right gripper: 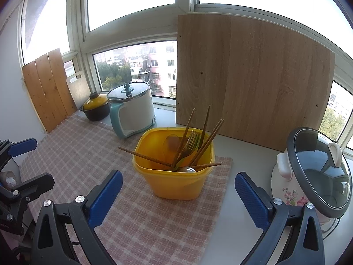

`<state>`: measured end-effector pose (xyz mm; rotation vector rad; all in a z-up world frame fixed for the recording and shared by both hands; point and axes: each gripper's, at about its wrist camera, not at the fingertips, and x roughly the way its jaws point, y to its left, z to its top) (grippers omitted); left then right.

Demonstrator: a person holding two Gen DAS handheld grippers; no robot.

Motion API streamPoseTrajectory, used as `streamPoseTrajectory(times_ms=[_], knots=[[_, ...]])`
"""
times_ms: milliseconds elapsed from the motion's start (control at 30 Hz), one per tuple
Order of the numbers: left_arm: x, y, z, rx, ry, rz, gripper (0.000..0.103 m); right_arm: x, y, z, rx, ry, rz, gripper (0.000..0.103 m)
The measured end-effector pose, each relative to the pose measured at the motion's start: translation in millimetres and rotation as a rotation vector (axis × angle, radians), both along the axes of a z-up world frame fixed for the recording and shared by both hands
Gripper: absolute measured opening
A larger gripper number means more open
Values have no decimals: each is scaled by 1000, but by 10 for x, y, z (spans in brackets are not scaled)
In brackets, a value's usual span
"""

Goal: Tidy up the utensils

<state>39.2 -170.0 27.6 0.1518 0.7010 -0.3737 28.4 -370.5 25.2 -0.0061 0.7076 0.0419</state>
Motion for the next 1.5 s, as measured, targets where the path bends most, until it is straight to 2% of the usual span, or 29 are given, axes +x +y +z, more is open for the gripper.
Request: streamPoseTrajectory(times_ms=[1500], knots=[[-29,11,11,18,-10,45,102,15,55,-46,-8,15,18,103]])
